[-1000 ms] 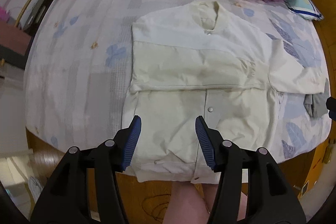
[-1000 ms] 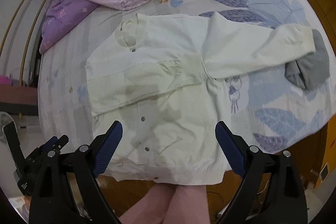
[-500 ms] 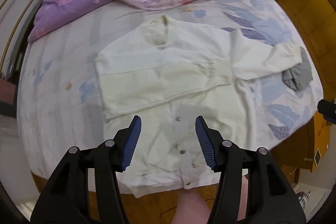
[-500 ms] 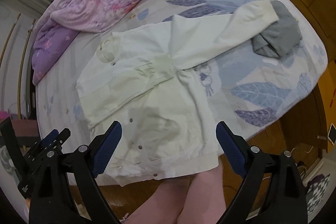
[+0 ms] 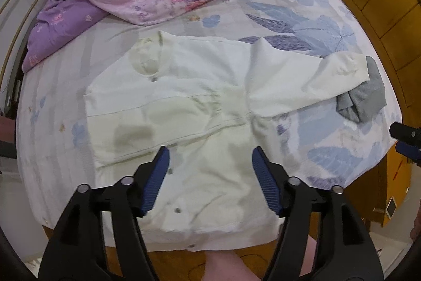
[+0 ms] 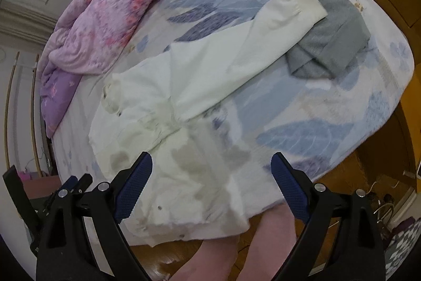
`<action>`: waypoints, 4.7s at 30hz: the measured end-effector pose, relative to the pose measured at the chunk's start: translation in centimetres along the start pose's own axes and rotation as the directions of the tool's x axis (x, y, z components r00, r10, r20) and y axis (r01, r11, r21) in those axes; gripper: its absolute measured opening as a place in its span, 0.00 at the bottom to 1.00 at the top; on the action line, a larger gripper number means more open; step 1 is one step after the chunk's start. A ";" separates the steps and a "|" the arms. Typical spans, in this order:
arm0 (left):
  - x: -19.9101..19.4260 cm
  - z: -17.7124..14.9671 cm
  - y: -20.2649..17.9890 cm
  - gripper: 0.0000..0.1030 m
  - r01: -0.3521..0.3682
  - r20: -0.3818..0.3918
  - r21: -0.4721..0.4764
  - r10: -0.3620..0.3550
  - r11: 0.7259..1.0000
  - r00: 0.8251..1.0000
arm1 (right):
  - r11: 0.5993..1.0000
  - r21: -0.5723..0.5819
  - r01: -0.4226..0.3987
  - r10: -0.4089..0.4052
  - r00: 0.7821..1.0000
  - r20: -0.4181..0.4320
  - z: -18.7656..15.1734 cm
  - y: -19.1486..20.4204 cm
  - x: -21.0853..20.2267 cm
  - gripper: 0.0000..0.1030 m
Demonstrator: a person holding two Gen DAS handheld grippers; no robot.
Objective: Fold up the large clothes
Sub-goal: 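Move the right tool to the other sleeve cuff by the grey cloth, then grasp the sleeve cuff with the right tool and lift it, then fold the held sleeve across the jacket body and lower it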
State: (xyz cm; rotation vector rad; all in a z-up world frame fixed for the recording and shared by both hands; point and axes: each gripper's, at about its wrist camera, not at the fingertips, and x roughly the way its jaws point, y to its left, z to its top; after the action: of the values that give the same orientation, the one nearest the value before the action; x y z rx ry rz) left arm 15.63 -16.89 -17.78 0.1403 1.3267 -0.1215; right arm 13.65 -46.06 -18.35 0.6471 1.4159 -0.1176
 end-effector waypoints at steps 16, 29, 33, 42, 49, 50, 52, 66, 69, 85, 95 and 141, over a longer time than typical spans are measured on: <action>9.4 9.2 -8.9 0.86 0.022 -0.073 -0.028 -0.024 0.999 0.997 | 0.979 0.203 0.029 -0.024 0.999 -0.029 17.7 -18.1 7.1 0.86; 18.2 11.7 -6.6 0.86 -0.101 -0.231 -0.068 0.083 0.993 0.969 | 0.926 0.378 -0.002 0.021 0.999 -0.046 24.4 -25.2 16.6 0.71; 19.1 10.9 -5.1 0.86 -0.120 -0.267 -0.108 0.087 0.987 0.960 | 0.924 0.383 -0.020 0.028 0.999 -0.016 25.0 -24.9 16.7 0.63; 19.1 9.2 -3.1 0.86 -0.129 -0.270 -0.193 0.073 0.973 0.960 | 0.918 0.387 -0.090 0.053 0.993 0.105 25.3 -24.6 15.7 0.11; 21.6 10.0 -2.1 0.77 -0.100 -0.224 -0.224 0.048 0.970 0.973 | 0.959 0.235 -0.159 0.101 0.966 0.238 24.9 -20.4 8.7 0.07; 22.1 10.2 -2.1 0.67 -0.096 -0.223 -0.223 0.045 0.970 0.974 | 0.959 0.214 -0.184 0.124 0.956 0.264 24.7 -19.9 7.1 0.07; 23.9 10.5 -1.9 0.49 -0.066 -0.225 -0.244 0.010 0.968 0.974 | 0.963 0.174 -0.204 0.146 0.943 0.299 24.4 -18.8 4.7 0.07; 31.6 11.5 -2.8 0.25 -0.037 -0.162 -0.191 0.006 0.981 0.987 | 0.906 -0.256 -0.336 0.409 0.851 0.330 21.8 3.8 -2.3 0.07; 31.9 11.9 -3.1 0.26 -0.028 -0.141 -0.114 0.012 0.993 0.990 | 0.853 -0.354 -0.385 0.480 0.844 0.239 20.5 10.1 -0.6 0.07; 16.4 9.0 22.0 0.07 0.024 -0.071 -0.365 -0.053 0.931 0.996 | 0.809 -0.476 -0.345 0.344 0.934 -0.094 6.5 29.2 17.6 0.07; 15.7 4.0 31.6 0.07 -0.068 -0.109 -0.419 0.024 0.905 0.994 | 0.834 -0.479 -0.274 0.200 0.959 -0.200 -1.1 32.7 30.2 0.08; 20.5 -0.1 33.3 0.08 -0.013 -0.088 -0.694 -0.067 0.720 0.994 | 0.944 -0.330 -0.017 -0.049 0.980 -0.193 5.5 14.6 26.5 0.45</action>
State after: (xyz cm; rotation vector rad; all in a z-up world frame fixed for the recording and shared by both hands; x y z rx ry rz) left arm 26.02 15.73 -36.58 -0.5290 1.4017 0.3757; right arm 29.74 -28.83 -38.07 0.3749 1.5885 0.1756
